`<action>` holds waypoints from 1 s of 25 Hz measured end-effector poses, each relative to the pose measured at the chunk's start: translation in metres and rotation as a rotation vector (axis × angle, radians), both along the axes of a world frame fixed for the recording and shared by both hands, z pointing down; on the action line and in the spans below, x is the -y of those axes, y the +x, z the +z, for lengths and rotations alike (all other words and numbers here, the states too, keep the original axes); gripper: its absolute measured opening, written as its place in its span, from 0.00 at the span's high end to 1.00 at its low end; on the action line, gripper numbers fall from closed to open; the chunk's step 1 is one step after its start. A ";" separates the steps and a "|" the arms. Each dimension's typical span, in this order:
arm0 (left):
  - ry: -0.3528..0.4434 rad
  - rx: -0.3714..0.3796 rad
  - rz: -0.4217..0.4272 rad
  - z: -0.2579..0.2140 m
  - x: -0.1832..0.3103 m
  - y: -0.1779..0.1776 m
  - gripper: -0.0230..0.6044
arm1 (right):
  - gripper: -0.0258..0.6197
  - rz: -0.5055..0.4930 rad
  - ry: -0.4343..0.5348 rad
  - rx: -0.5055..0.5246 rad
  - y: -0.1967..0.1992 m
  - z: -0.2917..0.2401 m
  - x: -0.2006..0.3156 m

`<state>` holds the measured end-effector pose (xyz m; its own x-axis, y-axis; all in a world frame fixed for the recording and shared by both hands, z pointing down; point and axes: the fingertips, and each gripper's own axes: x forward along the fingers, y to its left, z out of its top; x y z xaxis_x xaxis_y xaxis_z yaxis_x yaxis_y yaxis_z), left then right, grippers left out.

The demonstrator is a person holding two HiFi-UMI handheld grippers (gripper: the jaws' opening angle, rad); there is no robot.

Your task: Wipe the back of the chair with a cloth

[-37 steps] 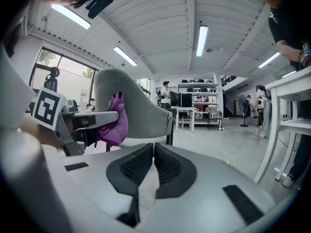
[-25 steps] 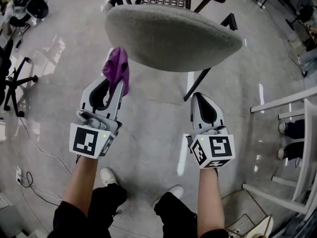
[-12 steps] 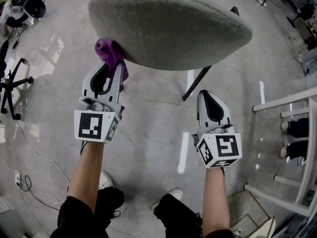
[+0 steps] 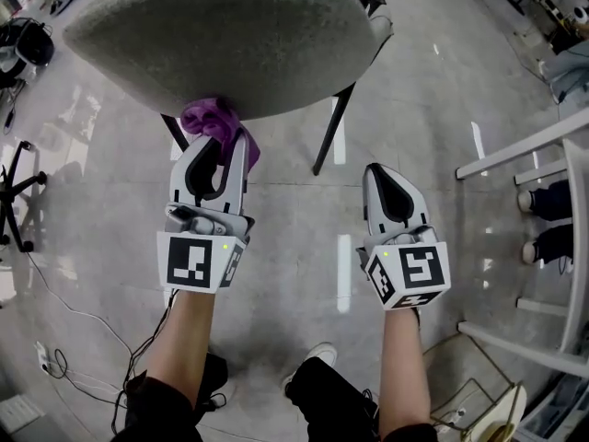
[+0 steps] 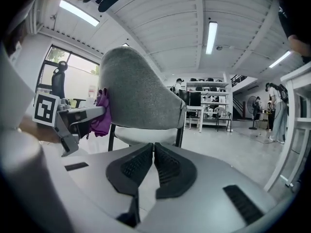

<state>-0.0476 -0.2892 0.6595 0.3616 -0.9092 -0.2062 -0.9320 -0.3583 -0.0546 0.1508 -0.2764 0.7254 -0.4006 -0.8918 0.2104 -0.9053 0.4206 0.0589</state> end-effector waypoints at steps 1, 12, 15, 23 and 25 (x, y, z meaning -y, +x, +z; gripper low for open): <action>0.002 0.003 0.032 0.001 0.000 0.015 0.84 | 0.92 0.006 0.001 0.003 0.005 0.000 -0.001; -0.118 0.057 0.307 0.021 0.024 0.126 0.84 | 0.92 0.048 0.020 -0.016 0.037 -0.006 -0.010; -0.066 0.092 0.363 0.011 0.009 0.134 0.84 | 0.92 0.041 0.016 -0.011 0.030 -0.011 -0.013; -0.168 0.001 0.364 -0.013 -0.021 0.075 0.84 | 0.92 -0.011 0.021 -0.033 -0.020 -0.053 -0.016; -0.186 0.011 0.336 -0.021 -0.023 0.053 0.84 | 0.92 -0.018 0.014 -0.031 -0.033 -0.066 -0.016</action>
<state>0.0053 -0.2661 0.6390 0.6474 -0.7609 -0.0430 -0.7604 -0.6487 0.0304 0.1183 -0.2601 0.6592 -0.4104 -0.8874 0.2100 -0.8952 0.4359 0.0926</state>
